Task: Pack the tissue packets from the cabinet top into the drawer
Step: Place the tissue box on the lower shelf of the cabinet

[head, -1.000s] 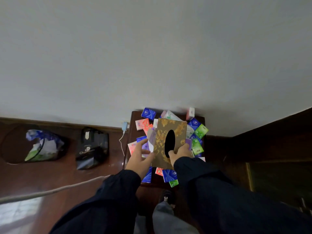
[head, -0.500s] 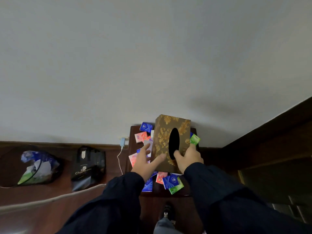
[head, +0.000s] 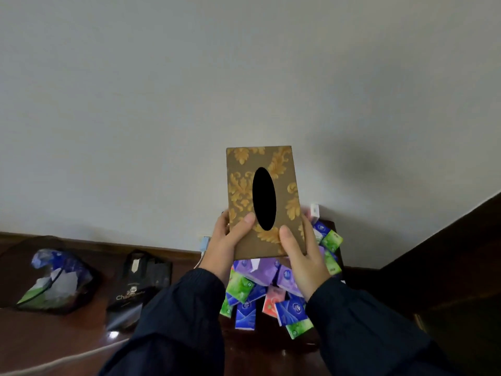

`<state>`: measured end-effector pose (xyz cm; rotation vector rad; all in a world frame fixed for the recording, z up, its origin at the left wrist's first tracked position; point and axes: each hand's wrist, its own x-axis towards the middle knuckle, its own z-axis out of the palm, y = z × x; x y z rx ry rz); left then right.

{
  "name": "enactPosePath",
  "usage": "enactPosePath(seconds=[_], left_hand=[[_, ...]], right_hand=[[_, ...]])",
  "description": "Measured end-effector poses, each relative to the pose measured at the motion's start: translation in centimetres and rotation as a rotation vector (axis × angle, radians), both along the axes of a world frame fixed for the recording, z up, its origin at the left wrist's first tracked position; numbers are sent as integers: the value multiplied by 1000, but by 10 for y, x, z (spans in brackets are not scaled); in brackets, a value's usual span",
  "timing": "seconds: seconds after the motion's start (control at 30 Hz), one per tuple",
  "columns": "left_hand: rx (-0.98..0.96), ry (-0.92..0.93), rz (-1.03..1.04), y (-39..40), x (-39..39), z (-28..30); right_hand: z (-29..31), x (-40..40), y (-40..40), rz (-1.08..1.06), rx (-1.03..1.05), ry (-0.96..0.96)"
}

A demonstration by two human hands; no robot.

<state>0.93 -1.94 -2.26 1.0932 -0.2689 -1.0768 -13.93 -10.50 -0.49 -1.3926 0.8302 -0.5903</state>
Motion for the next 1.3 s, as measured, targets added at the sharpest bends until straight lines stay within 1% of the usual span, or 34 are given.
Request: enactPosePath(seconds=[0.07, 0.13, 0.27, 0.37, 0.53, 0.63, 0.7, 0.8, 0.87, 0.93, 1.03, 1.17, 1.3], left_hand=[[-40, -8, -1, -1, -4, -30], [-78, -67, -22, 1, -10, -57], [-79, -171, 8, 19, -25, -100], [-75, -265, 15, 42, -45, -115], [-41, -286, 38, 99, -104, -114], [-29, -297, 49, 132, -140, -107], [-47, -328, 42, 151, -159, -105], [-37, -333, 54, 175, -188, -108], [-16, -346, 76, 185, -203, -112], [2, -367, 109, 191, -212, -115], [14, -379, 162, 195, -217, -121], [-8, -306, 228, 187, -212, -131], [-14, -283, 230, 162, -200, -147]], right_hand=[[-30, 1, -1, -19, -25, -75], [-61, -1, -2, -26, -50, -130], [-112, -14, 13, 0, -94, -199], [-130, -34, 36, -1, -128, -224], [-137, -93, 86, 44, -107, -239], [-131, -134, 112, 63, -145, -179], [-130, -157, 123, 118, -167, -159], [-130, -190, 139, 202, -112, -107], [-132, -209, 148, 231, -115, -62], [-137, -223, 152, 211, -112, -15], [-149, -236, 146, 142, -27, 68], [-183, -244, 124, 87, 52, 217], [-251, -247, 90, 24, 118, 386]])
